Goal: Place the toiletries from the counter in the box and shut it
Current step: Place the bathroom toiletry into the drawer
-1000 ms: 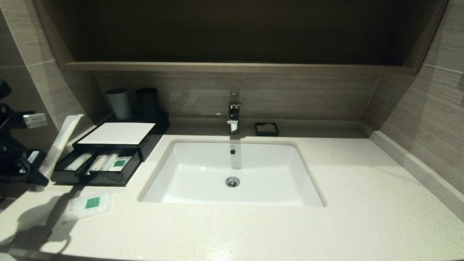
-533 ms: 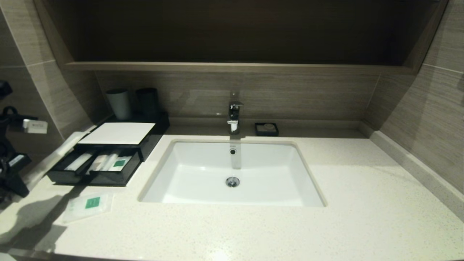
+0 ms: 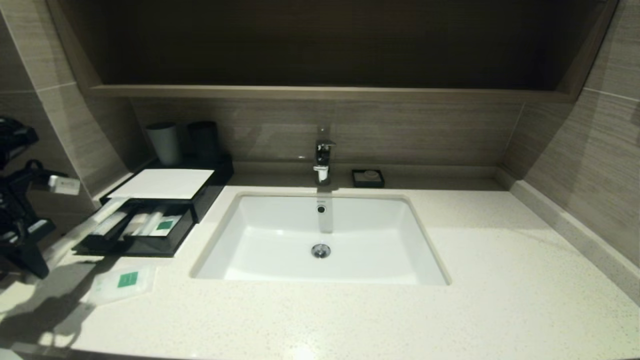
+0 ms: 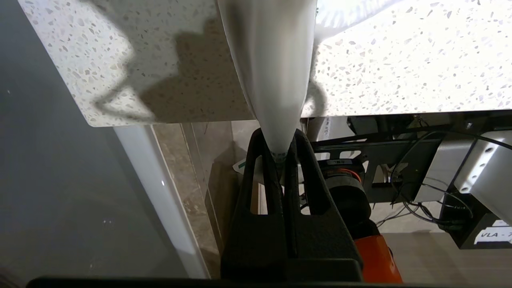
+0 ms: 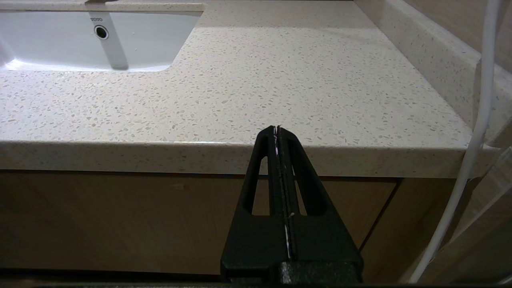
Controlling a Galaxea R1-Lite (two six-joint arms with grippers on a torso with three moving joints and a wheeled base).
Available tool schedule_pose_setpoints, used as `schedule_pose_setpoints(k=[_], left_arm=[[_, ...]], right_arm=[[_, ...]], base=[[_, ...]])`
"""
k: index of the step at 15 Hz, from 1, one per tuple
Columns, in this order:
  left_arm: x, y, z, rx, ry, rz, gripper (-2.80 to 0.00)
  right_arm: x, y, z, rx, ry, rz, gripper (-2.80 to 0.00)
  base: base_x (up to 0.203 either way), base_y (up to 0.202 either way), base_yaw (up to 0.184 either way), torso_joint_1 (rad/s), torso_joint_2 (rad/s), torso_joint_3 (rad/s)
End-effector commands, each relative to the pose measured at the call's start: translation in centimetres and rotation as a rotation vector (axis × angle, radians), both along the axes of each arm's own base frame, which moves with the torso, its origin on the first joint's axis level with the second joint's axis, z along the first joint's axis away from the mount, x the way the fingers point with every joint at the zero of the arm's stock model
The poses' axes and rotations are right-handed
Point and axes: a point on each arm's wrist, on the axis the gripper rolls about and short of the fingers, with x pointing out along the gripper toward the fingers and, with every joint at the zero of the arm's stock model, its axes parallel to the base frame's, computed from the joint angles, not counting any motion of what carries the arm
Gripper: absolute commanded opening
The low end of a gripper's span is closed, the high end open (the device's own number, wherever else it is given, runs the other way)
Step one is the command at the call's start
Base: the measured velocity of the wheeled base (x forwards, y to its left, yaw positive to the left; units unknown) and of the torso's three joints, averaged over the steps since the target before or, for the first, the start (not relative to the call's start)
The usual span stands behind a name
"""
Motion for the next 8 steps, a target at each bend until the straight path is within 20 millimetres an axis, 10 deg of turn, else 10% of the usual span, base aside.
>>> schedule_pose_setpoints(k=[1, 8], left_arm=[[1.0, 0.2, -0.6, -0.005, 0.037, -0.008, -2.80], [3.0, -0.4, -2.5, -0.005, 0.084, -0.044, -2.80]], right_arm=[[0.0, 0.0, 0.0, 0.000, 0.000, 0.000, -2.80], [0.0, 0.0, 0.0, 0.000, 0.000, 0.000, -2.80]], base=[[0.000, 0.000, 0.000, 0.000, 0.00, 0.000], [0.000, 0.000, 0.000, 0.000, 0.00, 0.000]])
